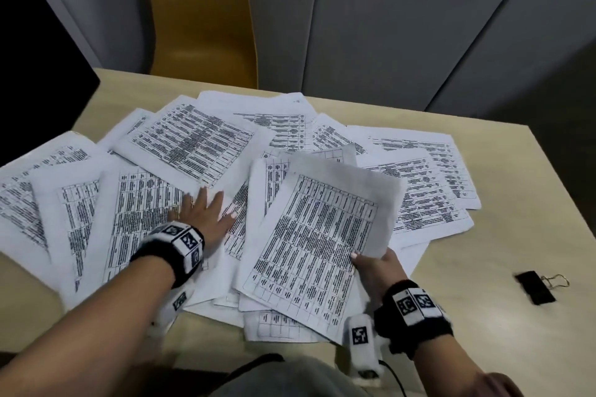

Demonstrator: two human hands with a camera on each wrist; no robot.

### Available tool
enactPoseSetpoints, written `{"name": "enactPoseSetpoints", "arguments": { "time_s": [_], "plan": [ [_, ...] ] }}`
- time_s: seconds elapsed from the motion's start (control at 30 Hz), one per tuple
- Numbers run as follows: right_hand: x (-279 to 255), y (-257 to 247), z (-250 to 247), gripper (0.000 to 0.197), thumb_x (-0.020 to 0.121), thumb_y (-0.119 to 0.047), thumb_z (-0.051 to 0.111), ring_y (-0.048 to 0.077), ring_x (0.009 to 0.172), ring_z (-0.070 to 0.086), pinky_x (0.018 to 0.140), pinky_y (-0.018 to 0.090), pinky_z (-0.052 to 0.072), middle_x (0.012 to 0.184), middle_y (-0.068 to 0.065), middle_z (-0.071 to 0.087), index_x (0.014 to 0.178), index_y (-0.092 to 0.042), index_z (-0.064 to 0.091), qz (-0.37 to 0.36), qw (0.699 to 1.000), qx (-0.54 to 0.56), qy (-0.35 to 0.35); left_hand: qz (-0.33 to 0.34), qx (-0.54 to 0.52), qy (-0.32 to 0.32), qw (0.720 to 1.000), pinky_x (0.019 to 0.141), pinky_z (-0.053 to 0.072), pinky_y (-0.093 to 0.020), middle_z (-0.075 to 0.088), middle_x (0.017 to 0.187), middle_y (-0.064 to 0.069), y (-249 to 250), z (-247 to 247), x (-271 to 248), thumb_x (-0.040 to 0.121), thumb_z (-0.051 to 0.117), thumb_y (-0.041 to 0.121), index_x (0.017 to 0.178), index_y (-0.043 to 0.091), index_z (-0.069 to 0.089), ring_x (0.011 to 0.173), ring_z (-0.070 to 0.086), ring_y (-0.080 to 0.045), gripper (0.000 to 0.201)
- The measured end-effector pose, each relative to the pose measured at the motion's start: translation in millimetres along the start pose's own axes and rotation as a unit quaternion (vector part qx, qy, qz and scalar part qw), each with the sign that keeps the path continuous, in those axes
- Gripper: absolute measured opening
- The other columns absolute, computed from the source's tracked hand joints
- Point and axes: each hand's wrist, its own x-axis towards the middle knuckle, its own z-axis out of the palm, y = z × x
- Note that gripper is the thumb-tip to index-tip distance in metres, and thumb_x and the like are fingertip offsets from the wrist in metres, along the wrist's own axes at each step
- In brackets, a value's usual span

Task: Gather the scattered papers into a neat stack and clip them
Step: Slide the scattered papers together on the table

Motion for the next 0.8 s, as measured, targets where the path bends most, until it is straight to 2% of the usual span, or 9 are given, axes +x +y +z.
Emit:
{"name": "enactPoseSetpoints", "arguments": {
  "time_s": [0.2, 0.27, 0.33, 0.37, 0.43, 0.5, 0.57, 0.7, 0.8],
  "plan": [
    [8, -3, -19, 0.037, 0.079, -0.013, 0.068, 0.025, 0.07, 0.052, 0.068, 0.039, 0.045, 0.079, 0.01, 0.055, 0.11, -0.001, 0.049, 0.015, 0.998, 0.062, 0.029, 0.131, 0.136, -0.026, 0.982, 0.116, -0.002, -0.053, -0.028, 0.151, 0.003, -19, 27, -37, 0.093, 0.017, 0.058, 0.146, 0.034, -0.012, 0.144, -0.016, -0.029, 0.066],
    [11, -1, -17, 0.042, 0.079, -0.014, 0.069, 0.023, 0.067, 0.05, 0.063, 0.035, 0.042, 0.077, 0.008, 0.054, 0.113, -0.001, 0.05, 0.031, 0.997, 0.059, 0.032, 0.183, 0.1, -0.043, 0.977, 0.116, 0.0, -0.05, -0.021, 0.147, 0.011, -29, 31, -50, 0.082, 0.01, 0.073, 0.147, 0.036, 0.002, 0.144, -0.013, -0.021, 0.075],
    [12, 1, -15, 0.045, 0.08, -0.014, 0.069, 0.022, 0.066, 0.05, 0.06, 0.032, 0.041, 0.077, 0.007, 0.055, 0.117, 0.0, 0.049, 0.038, 0.997, 0.057, 0.029, 0.194, -0.045, 0.018, 0.98, 0.115, 0.006, -0.047, 0.001, 0.149, 0.012, -37, 25, -55, 0.07, 0.017, 0.084, 0.143, 0.036, 0.027, 0.145, 0.001, -0.021, 0.088],
    [13, 2, -15, 0.046, 0.08, -0.013, 0.069, 0.022, 0.066, 0.05, 0.059, 0.031, 0.041, 0.077, 0.007, 0.055, 0.118, 0.001, 0.049, 0.037, 0.997, 0.055, 0.028, 0.152, -0.113, 0.092, 0.978, 0.115, 0.009, -0.047, 0.012, 0.152, 0.007, -41, 21, -53, 0.075, 0.035, 0.075, 0.141, 0.033, 0.034, 0.145, 0.008, -0.027, 0.078],
    [13, 1, -15, 0.048, 0.08, -0.013, 0.068, 0.021, 0.066, 0.049, 0.059, 0.031, 0.041, 0.077, 0.007, 0.054, 0.121, 0.003, 0.047, 0.036, 0.998, 0.052, 0.026, -0.028, -0.143, 0.215, 0.966, 0.116, 0.01, -0.052, 0.017, 0.157, -0.006, -55, 12, -41, 0.085, 0.053, 0.05, 0.145, 0.028, 0.025, 0.144, 0.009, -0.035, 0.07],
    [12, 1, -15, 0.048, 0.081, -0.013, 0.067, 0.021, 0.068, 0.048, 0.061, 0.032, 0.041, 0.078, 0.007, 0.054, 0.121, 0.002, 0.047, 0.037, 0.998, 0.05, 0.023, -0.183, -0.151, 0.165, 0.957, 0.115, 0.006, -0.056, 0.001, 0.159, -0.011, -66, 6, -34, 0.087, 0.05, 0.051, 0.149, 0.026, 0.006, 0.144, -0.002, -0.038, 0.081],
    [11, 0, -15, 0.045, 0.081, -0.013, 0.067, 0.024, 0.07, 0.05, 0.062, 0.033, 0.042, 0.08, 0.009, 0.055, 0.119, 0.001, 0.048, 0.033, 0.998, 0.041, 0.023, -0.208, -0.14, 0.114, 0.961, 0.114, 0.009, -0.057, -0.003, 0.158, -0.013, -70, 6, -29, 0.084, 0.051, 0.056, 0.149, 0.025, 0.0, 0.144, -0.001, -0.04, 0.089],
    [7, -4, -15, 0.033, 0.082, -0.011, 0.067, 0.024, 0.069, 0.051, 0.061, 0.032, 0.043, 0.077, 0.009, 0.055, 0.107, 0.0, 0.05, 0.012, 1.0, 0.022, 0.014, -0.183, -0.149, 0.148, 0.96, 0.107, 0.026, -0.059, 0.02, 0.147, -0.022, -62, -2, -21, 0.065, 0.073, 0.056, 0.145, 0.026, 0.01, 0.135, 0.022, -0.045, 0.106],
    [3, -5, -15, 0.027, 0.082, -0.009, 0.066, 0.022, 0.068, 0.05, 0.065, 0.031, 0.042, 0.073, 0.007, 0.054, 0.102, -0.001, 0.049, -0.009, 1.0, 0.011, 0.014, -0.235, -0.127, 0.116, 0.957, 0.102, 0.032, -0.058, 0.024, 0.142, -0.025, -62, -14, -14, 0.052, 0.08, 0.059, 0.14, 0.013, 0.022, 0.129, 0.027, -0.043, 0.115]
  ]
}}
